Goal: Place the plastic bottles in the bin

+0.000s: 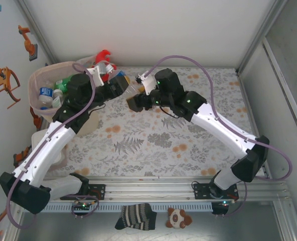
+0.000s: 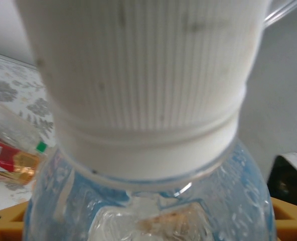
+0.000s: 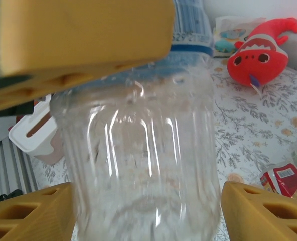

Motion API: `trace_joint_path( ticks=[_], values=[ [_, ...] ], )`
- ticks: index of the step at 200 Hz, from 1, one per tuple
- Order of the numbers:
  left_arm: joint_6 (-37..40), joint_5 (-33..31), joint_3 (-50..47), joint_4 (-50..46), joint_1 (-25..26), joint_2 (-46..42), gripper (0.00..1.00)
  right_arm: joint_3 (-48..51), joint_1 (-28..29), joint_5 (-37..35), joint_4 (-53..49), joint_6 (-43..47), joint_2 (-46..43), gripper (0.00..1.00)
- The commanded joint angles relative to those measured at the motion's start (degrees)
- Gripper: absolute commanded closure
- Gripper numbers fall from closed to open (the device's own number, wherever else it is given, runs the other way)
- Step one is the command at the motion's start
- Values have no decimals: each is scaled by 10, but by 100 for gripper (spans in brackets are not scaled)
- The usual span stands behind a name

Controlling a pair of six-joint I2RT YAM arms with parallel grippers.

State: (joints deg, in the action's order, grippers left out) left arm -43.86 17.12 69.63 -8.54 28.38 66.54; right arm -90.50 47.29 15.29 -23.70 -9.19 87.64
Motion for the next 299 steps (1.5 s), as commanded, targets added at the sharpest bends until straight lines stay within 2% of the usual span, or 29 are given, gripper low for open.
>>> trace_joint_path(
  ticks=[1, 28, 59, 112, 137, 179, 202, 256, 299],
  values=[
    [62, -30, 52, -65, -18, -18, 43, 1, -2, -23, 6, -2, -39, 26],
    [97, -31, 113, -163, -66, -18, 43, 11, -2, -20, 3, 2, -52, 26],
    [148, -63, 174, -281, -129, -29, 43, 21, -2, -25, -5, 4, -63, 26],
    [217, -111, 255, -413, -228, -30, 43, 27, -2, -35, -17, 4, -68, 27],
    [233, -107, 273, -450, -278, -12, 43, 24, -2, -32, -22, 2, -63, 27],
    [227, -77, 259, -444, -353, 21, 43, 27, -1, -28, -25, -7, -63, 29],
    [202, -29, 230, -409, -393, 41, 43, 35, -1, -32, -24, -10, -68, 29],
    [207, 13, 209, -393, -449, 114, 43, 55, 1, -44, -27, -14, -89, 29],
    [235, -4, 195, -369, -459, 154, 37, 64, 1, -48, -28, -14, -95, 29]
  ],
)
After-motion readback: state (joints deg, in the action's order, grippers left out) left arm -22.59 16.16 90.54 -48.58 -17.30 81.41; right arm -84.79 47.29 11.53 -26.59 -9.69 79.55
